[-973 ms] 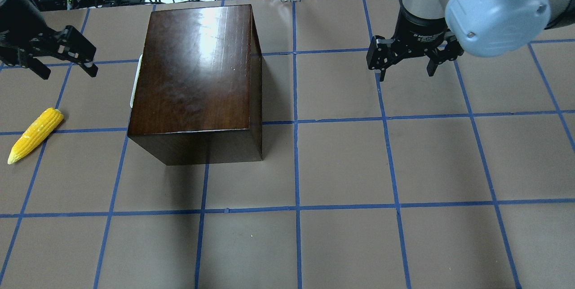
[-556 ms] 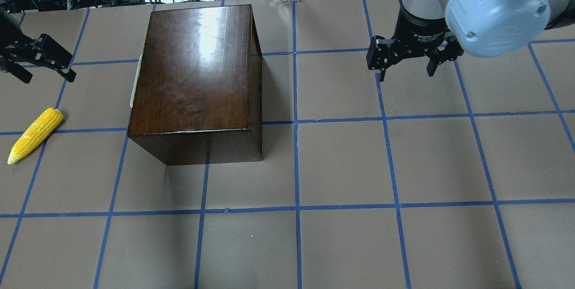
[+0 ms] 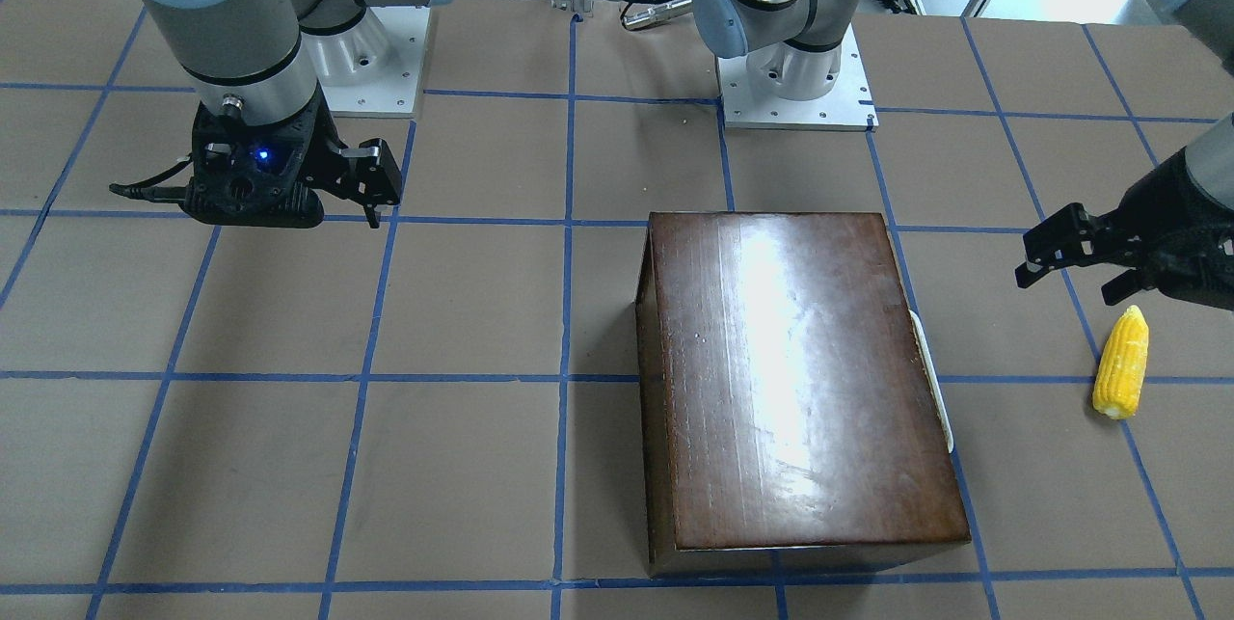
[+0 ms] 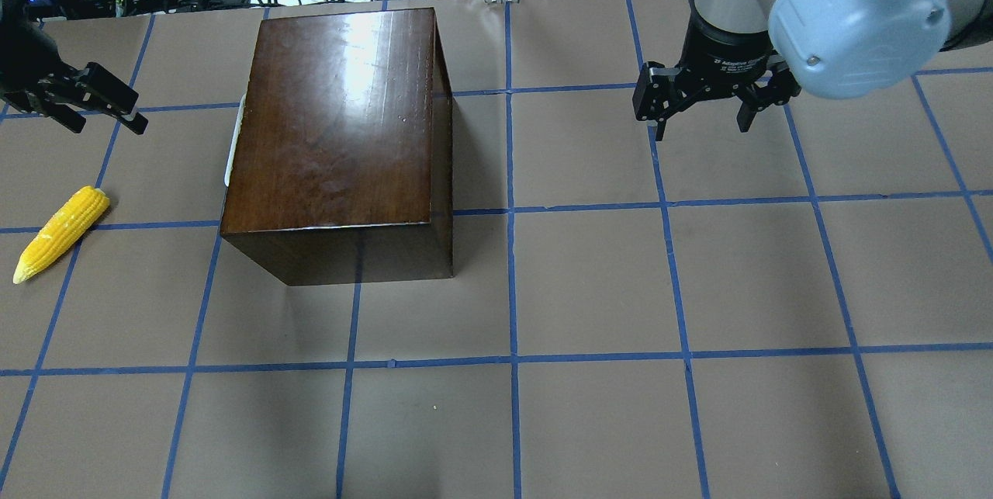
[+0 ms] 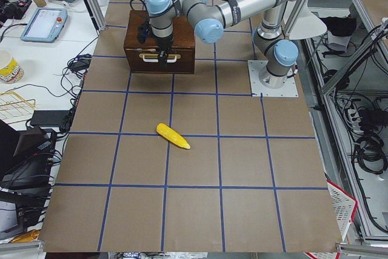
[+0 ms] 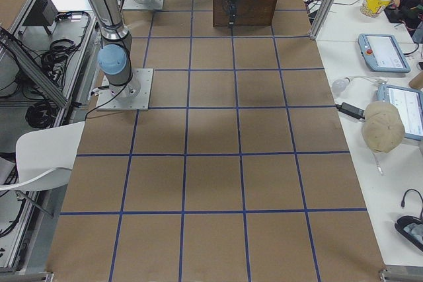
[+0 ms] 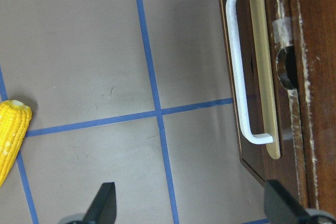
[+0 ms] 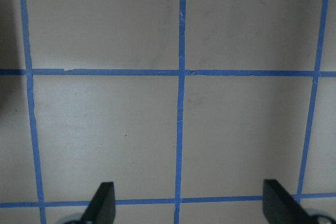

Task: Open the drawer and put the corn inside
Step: 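Move the left gripper off the cabinet toward the drawer's white handle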

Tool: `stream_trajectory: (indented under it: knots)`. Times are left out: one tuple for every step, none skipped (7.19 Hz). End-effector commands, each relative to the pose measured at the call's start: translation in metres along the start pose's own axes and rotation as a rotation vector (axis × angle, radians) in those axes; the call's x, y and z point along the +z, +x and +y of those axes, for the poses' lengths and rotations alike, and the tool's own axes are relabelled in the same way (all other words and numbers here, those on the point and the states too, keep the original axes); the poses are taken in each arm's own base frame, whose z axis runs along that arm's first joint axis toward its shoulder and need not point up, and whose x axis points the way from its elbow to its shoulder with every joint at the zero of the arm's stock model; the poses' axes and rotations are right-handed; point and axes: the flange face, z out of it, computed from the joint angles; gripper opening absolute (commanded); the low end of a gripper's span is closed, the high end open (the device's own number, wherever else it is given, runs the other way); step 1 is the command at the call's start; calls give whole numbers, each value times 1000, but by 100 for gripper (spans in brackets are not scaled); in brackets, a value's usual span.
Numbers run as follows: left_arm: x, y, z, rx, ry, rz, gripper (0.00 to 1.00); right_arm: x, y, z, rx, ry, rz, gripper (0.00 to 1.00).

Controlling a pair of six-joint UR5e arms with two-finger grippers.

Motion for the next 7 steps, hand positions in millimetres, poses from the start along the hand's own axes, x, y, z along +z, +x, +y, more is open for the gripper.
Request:
stream_trajectory:
  knots:
    - [21, -16, -11, -11, 32, 88, 100, 1, 0, 0, 0, -3, 0, 100]
    - [31, -19, -13, -10, 26, 104, 100, 0, 0, 0, 0, 0, 0, 100]
    - [43, -22, -17, -17, 20, 122, 100, 1, 0, 0, 0, -3, 0, 100]
    - [53, -20, -25, -31, 47, 192, 100, 0, 0, 0, 0, 0, 0, 100]
    - [65, -20, -31, -35, 51, 231, 100, 0, 0, 0, 0, 0, 0, 100]
    - [77, -23, -34, -35, 40, 244, 100, 0, 0, 0, 0, 0, 0, 100]
    - [87, -27, -37, -43, 29, 255, 100, 0, 0, 0, 0, 0, 0, 100]
